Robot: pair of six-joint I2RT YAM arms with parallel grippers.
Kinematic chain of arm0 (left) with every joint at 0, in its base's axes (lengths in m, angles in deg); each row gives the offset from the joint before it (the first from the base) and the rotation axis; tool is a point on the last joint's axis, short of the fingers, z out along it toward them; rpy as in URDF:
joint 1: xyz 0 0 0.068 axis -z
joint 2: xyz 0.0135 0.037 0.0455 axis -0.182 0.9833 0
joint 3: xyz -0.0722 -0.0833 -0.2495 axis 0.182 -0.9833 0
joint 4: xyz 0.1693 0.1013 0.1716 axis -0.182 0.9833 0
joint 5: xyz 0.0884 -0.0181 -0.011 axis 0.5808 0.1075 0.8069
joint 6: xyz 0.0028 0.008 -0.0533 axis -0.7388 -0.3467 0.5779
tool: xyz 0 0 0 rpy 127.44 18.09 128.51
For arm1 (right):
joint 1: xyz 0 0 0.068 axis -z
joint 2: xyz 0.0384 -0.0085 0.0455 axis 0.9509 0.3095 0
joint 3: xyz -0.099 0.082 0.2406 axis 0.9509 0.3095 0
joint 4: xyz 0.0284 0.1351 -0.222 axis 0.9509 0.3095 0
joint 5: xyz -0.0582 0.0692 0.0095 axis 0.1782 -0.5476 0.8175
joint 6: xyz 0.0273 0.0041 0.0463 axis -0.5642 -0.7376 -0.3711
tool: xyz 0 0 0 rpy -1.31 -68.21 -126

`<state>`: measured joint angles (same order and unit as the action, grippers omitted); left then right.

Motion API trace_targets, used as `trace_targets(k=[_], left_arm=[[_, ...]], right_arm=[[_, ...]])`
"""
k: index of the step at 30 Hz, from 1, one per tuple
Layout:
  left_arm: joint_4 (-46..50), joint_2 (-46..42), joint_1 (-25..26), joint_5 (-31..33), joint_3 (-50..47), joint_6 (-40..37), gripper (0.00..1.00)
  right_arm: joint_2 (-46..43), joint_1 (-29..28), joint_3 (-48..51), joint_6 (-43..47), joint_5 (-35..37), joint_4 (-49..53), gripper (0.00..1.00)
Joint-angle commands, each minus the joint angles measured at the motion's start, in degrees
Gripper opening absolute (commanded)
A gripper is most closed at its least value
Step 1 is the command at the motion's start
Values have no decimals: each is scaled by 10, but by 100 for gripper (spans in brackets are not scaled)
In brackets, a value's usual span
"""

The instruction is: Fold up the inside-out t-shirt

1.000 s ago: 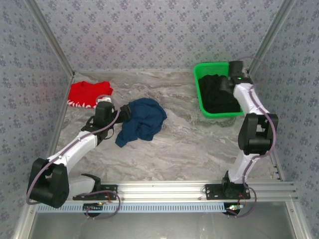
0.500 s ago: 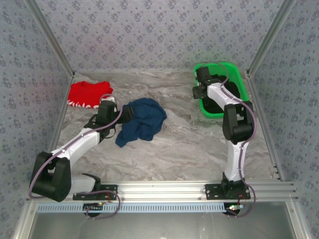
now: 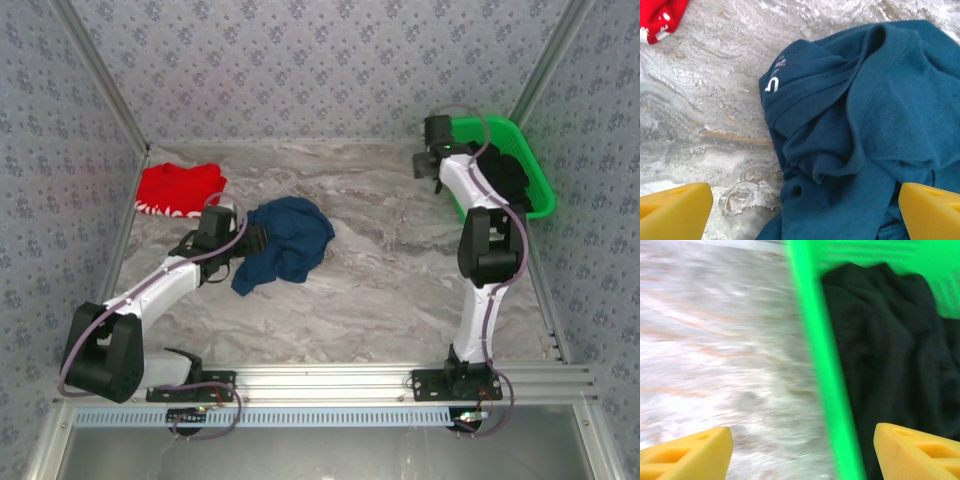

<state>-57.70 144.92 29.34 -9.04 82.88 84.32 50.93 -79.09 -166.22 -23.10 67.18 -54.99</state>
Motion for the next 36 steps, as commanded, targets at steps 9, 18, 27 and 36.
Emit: trace_targets(k=[9, 18, 27, 36], left_arm=[[-26, -23, -61, -130, -86, 37, 82], [-81, 12, -60, -155, -90, 34, 57], [-106, 33, -60, -188, -71, 29, 19], [-166, -106, -59, -164, -44, 56, 0]], right_arm=[[6, -268, 57, 13, -412, -160, 77], [159, -292, -84, 0, -476, -175, 66], [184, -291, -155, -12, -498, -149, 15], [-94, -229, 8, -63, -391, -166, 0]])
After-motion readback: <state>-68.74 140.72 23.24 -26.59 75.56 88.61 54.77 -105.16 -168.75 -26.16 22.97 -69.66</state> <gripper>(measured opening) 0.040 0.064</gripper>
